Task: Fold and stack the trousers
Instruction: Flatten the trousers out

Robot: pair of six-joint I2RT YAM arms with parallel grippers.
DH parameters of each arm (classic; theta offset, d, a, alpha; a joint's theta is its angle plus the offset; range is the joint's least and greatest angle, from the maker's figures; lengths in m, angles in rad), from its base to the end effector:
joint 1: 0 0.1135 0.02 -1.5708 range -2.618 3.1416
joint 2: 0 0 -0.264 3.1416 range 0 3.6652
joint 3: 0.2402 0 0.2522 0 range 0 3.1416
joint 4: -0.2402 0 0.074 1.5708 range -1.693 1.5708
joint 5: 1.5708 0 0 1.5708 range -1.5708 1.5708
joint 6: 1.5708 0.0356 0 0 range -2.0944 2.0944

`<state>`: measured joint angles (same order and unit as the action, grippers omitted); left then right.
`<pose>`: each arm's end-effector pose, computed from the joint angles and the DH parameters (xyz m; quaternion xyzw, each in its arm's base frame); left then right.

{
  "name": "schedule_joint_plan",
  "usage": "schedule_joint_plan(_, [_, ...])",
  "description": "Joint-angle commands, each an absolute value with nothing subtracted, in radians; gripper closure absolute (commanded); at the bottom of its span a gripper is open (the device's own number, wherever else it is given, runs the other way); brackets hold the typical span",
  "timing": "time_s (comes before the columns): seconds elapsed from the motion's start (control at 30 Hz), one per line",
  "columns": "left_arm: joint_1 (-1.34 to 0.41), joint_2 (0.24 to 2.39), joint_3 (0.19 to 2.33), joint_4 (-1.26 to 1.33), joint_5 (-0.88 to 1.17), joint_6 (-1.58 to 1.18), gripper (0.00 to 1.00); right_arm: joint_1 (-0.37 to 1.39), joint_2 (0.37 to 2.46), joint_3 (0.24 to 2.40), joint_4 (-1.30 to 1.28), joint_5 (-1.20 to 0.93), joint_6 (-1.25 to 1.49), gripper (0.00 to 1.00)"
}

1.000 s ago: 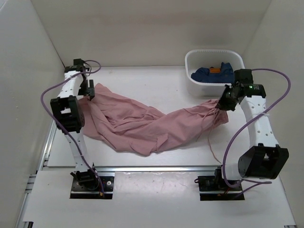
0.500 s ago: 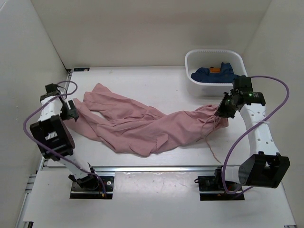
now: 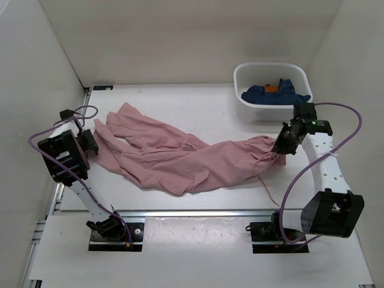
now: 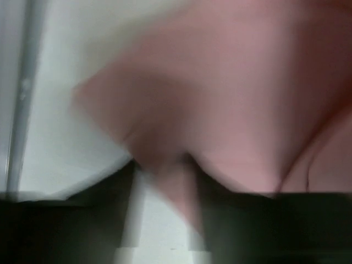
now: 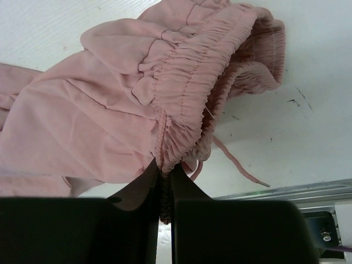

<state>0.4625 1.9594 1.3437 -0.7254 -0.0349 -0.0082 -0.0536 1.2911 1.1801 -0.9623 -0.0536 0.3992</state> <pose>0.3392 0.1705 0.1586 -0.2335 0.9654 0.0427 0.1077 0.2492 -0.0115 0.3035 0.2111 0.9456 0.0679 0.2380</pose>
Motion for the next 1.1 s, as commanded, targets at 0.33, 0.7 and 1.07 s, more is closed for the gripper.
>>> schedule_joint_plan(0.33, [0.698,1.529,1.04,-0.819,-0.248,0.0,0.86,-0.13,1.175,1.343,-1.262,0.053,0.497,1.0])
schedule_joint_plan(0.7, [0.821,1.384,0.876,-0.896,-0.326,0.0,0.27,-0.13,0.815,0.899,-1.402,0.496,0.992,0.01])
schedule_joint_plan(1.07, [0.485,1.41,1.173,-1.011,0.073,0.0,0.0,-0.13,1.061,1.14,-1.108,0.345,0.706,0.01])
